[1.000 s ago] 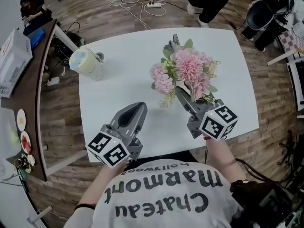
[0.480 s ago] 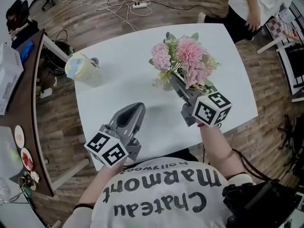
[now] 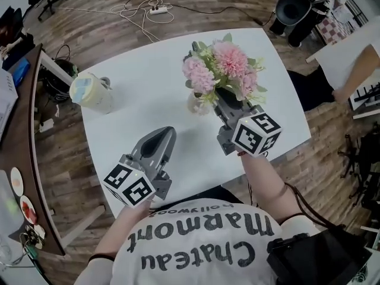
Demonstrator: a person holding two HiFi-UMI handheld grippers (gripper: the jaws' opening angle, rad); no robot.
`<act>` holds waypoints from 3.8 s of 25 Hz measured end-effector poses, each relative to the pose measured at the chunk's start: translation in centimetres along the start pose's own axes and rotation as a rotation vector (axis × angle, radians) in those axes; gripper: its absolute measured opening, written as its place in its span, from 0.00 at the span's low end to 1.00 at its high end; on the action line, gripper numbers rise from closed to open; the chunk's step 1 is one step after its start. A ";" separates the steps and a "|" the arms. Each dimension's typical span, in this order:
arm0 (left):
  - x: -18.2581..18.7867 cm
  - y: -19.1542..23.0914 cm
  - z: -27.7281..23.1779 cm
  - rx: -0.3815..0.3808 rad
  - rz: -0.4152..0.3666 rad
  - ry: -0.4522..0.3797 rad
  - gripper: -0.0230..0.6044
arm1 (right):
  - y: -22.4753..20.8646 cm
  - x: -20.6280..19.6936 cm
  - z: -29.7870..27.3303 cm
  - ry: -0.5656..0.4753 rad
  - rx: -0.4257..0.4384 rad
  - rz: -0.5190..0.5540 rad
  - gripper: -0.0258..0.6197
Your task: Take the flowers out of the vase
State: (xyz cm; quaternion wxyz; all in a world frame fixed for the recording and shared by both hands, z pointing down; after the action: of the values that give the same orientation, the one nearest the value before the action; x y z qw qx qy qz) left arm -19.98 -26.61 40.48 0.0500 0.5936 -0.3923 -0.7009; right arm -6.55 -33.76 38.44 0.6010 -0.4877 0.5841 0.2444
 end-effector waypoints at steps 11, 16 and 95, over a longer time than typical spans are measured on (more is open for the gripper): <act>0.5 -2.4 -1.8 -0.004 -0.021 -0.024 0.05 | 0.6 8.6 5.1 -0.171 0.060 -0.048 0.08; 1.7 -4.3 -3.5 0.012 -0.068 -0.053 0.05 | 0.3 12.6 7.8 -0.252 0.113 -0.032 0.08; -14.1 -21.6 -9.3 0.533 -0.107 -0.278 0.05 | -9.1 -0.8 22.9 0.226 0.610 -0.163 0.08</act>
State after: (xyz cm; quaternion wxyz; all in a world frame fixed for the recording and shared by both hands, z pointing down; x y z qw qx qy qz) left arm 0.81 -8.76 38.60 -0.1986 0.5039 -0.5337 -0.6495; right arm 11.81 -17.24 38.35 0.6683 -0.3545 0.6524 -0.0462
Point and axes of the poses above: the fingertips, and each gripper's own axes: z backward along the fingers, y to its left, x out of its top, the point moved 1 cm from there along z, backward along the fingers, and after that the axes turned 3 degrees about -x, right-handed, at the moved point
